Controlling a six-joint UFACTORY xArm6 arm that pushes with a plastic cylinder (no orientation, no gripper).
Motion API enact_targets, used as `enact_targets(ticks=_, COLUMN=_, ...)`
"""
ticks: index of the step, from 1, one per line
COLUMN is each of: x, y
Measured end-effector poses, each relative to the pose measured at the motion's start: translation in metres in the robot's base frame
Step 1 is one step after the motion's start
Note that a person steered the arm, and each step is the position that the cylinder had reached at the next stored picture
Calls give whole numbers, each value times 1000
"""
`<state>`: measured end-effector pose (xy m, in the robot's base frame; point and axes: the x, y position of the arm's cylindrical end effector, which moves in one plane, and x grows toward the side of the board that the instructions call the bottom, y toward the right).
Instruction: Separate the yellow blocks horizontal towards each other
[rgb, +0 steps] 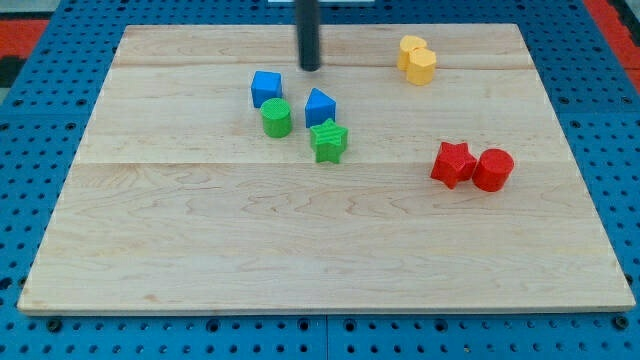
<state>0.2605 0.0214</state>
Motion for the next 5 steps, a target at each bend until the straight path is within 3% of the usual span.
enact_targets(ticks=2, x=50, y=53)
enact_targets(ticks=3, x=63, y=126)
enact_targets(ticks=4, x=25, y=176)
enact_targets(ticks=5, x=-20, y=151)
